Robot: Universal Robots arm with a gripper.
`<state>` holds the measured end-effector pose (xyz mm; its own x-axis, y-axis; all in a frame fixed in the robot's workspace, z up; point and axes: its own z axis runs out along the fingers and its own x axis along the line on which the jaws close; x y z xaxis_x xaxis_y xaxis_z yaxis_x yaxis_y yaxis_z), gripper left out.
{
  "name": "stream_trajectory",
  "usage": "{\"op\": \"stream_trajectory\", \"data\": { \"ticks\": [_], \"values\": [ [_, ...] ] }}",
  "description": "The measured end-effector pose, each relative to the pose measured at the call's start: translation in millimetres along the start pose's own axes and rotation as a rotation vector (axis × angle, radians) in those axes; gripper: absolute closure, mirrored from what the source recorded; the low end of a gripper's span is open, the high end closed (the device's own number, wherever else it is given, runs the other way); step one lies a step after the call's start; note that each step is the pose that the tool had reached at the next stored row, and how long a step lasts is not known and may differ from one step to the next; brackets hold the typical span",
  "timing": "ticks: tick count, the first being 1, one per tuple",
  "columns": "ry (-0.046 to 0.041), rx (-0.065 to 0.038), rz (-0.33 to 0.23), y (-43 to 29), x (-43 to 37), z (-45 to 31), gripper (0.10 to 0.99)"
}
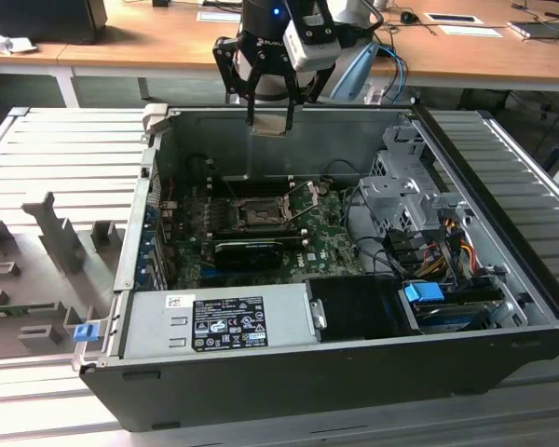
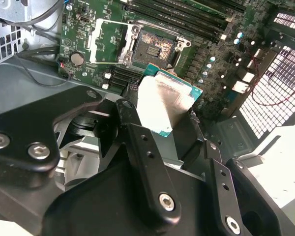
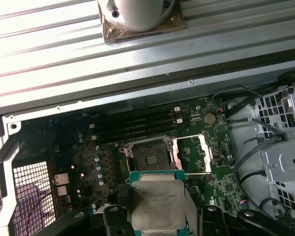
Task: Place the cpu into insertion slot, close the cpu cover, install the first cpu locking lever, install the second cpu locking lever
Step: 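Place the cpu into insertion slot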
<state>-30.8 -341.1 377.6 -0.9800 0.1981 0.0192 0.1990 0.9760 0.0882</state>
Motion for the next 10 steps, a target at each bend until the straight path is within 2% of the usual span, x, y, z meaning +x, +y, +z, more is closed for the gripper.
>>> {"op": "stream_trajectory", "data": {
  "ticks": [10],
  "values": [
    [-0.0008,0.0,0.009,0.0,0.0,0.0,0.557]
  ]
}}
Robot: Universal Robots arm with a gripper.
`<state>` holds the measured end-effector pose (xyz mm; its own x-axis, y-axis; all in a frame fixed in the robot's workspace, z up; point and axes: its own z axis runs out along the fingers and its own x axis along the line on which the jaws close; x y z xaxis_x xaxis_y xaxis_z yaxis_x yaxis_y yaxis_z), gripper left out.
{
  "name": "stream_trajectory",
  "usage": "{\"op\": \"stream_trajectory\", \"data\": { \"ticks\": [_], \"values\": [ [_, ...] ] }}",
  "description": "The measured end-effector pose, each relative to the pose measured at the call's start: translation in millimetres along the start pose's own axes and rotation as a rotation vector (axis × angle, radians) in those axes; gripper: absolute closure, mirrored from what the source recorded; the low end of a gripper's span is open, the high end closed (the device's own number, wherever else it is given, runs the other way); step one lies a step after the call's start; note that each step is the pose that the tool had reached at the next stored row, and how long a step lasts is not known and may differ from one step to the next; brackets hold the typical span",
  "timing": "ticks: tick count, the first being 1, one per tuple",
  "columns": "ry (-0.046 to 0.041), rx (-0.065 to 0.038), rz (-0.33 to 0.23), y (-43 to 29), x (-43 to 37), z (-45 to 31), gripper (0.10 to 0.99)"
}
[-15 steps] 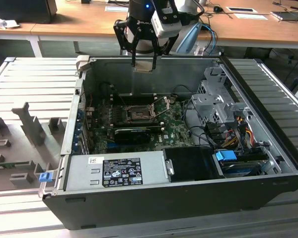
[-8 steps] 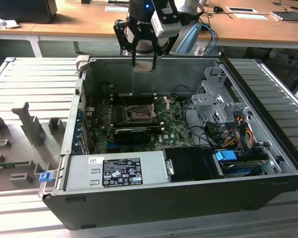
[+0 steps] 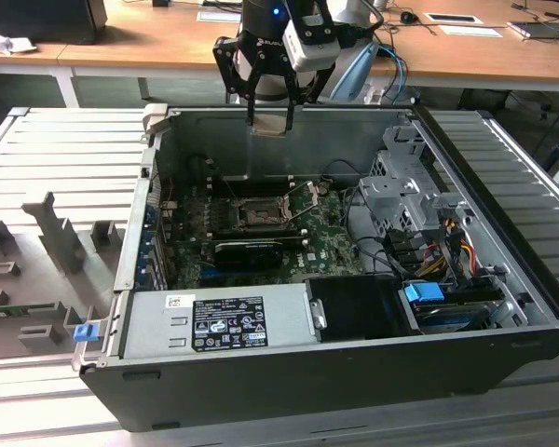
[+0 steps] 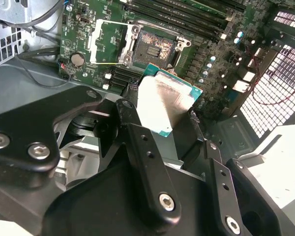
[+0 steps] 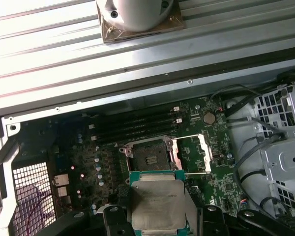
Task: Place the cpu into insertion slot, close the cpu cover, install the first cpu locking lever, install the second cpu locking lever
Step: 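Place the cpu into insertion slot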
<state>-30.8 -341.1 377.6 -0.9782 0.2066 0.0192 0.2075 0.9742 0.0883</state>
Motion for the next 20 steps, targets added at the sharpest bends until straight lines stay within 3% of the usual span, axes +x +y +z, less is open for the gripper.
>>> {"op": "stream_trajectory", "data": {
  "ticks": [20],
  "values": [
    [-0.0015,0.0,0.017,0.0,0.0,0.0,0.557]
  ]
}}
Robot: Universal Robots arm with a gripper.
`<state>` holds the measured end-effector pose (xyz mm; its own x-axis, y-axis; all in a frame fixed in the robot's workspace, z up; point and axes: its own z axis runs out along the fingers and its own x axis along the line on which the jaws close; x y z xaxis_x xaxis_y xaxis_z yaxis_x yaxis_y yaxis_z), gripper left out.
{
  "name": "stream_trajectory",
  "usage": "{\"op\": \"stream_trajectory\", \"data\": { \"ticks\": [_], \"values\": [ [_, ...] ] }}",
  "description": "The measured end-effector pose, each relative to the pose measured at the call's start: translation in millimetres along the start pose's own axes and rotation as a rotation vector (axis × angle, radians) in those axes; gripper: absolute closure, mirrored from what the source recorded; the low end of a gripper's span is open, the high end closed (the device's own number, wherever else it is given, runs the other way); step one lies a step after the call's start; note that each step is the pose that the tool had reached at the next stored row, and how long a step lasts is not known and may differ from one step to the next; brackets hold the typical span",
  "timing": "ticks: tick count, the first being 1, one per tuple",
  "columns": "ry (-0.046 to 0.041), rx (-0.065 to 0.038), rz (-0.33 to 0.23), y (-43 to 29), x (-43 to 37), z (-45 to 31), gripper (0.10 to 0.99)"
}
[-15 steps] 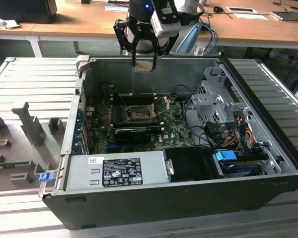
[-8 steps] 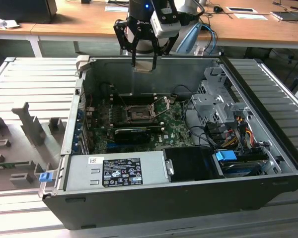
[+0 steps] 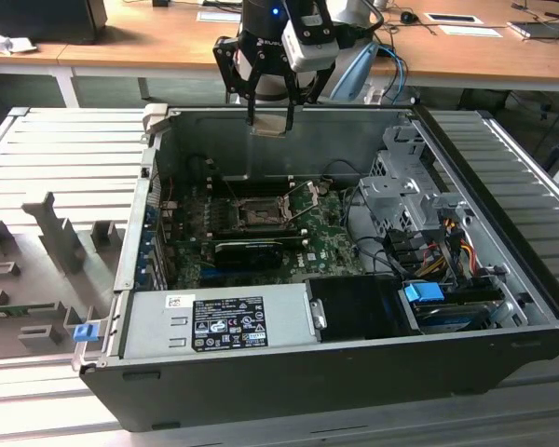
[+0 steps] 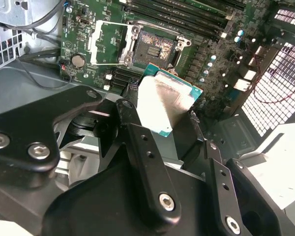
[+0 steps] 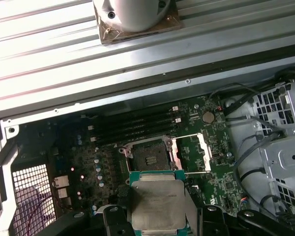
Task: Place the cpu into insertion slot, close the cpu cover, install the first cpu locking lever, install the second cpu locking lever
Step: 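Place the cpu into insertion slot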
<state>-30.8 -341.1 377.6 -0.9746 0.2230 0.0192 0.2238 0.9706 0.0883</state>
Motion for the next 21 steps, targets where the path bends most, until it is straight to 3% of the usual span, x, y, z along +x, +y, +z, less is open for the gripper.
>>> {"op": "stream_trajectory", "data": {
  "ticks": [21],
  "values": [
    [-0.0022,-0.001,0.025,0.0,0.0,0.0,0.557]
  ]
}}
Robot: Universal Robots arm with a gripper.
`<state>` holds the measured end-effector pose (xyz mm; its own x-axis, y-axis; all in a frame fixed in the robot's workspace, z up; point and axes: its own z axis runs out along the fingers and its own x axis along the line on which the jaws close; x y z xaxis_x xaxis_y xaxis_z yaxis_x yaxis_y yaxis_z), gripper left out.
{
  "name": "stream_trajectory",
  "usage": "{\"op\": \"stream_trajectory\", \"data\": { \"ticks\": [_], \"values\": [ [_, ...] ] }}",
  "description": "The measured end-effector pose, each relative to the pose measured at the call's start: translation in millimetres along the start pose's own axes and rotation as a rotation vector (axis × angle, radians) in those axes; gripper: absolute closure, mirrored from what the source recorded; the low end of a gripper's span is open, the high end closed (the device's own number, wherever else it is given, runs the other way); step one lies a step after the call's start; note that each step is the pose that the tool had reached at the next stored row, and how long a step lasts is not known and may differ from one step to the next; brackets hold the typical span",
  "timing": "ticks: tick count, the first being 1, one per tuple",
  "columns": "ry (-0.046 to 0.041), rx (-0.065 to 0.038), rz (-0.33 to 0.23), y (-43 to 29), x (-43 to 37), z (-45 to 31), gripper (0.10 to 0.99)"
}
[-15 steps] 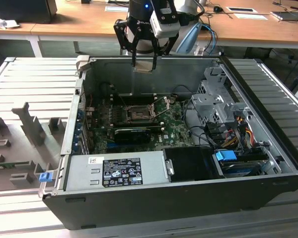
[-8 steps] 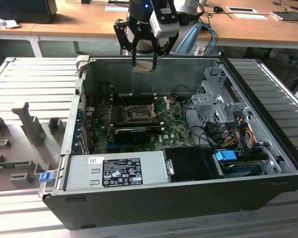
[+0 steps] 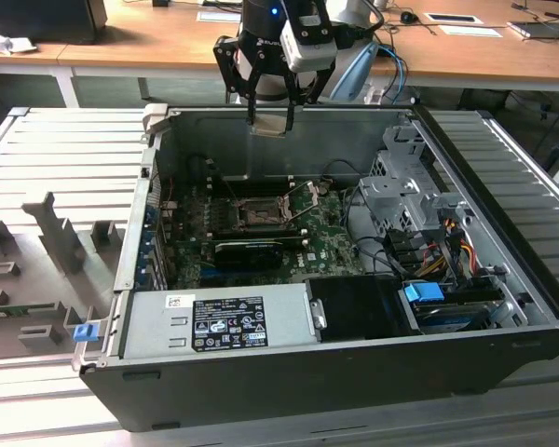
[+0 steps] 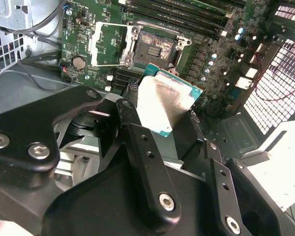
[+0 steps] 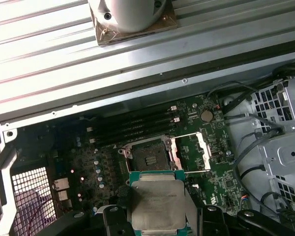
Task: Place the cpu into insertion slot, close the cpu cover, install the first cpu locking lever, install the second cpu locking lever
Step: 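Place the cpu into insertion slot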
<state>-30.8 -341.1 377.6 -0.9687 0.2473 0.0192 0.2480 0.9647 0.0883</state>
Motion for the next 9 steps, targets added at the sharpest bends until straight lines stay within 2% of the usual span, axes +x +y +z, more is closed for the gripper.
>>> {"op": "stream_trajectory", "data": {
  "ticks": [9],
  "values": [
    [-0.0007,0.0,0.007,0.0,0.0,0.0,0.557]
  ]
}}
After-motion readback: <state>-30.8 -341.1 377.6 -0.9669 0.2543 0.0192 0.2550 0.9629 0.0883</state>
